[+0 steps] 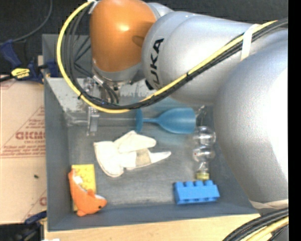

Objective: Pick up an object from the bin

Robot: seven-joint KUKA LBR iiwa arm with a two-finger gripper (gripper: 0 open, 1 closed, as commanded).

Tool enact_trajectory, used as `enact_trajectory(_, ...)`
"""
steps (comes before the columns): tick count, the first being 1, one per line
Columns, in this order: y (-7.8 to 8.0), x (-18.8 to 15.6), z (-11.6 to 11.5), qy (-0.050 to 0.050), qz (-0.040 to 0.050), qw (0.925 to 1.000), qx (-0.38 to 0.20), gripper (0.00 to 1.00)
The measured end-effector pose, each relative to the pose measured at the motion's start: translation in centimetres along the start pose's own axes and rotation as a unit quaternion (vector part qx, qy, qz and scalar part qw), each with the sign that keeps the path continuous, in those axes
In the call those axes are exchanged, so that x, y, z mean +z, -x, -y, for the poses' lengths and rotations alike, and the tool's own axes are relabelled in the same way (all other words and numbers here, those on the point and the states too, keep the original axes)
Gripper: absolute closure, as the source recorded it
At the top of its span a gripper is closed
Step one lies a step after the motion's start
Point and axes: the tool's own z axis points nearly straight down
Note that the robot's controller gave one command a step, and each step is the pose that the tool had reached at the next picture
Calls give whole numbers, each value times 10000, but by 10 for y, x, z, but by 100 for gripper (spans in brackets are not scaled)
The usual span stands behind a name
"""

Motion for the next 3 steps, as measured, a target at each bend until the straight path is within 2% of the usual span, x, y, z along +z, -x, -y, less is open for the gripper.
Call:
enact_trajectory(1, 0, 0, 0, 0, 0, 10000, 2, 0)
enact_trajectory(2, -5, 58, 27, -8, 21, 9964, -845, 0)
enact_trajectory(3, -43, 76, 60, 7, 12, 9997, -255, 0)
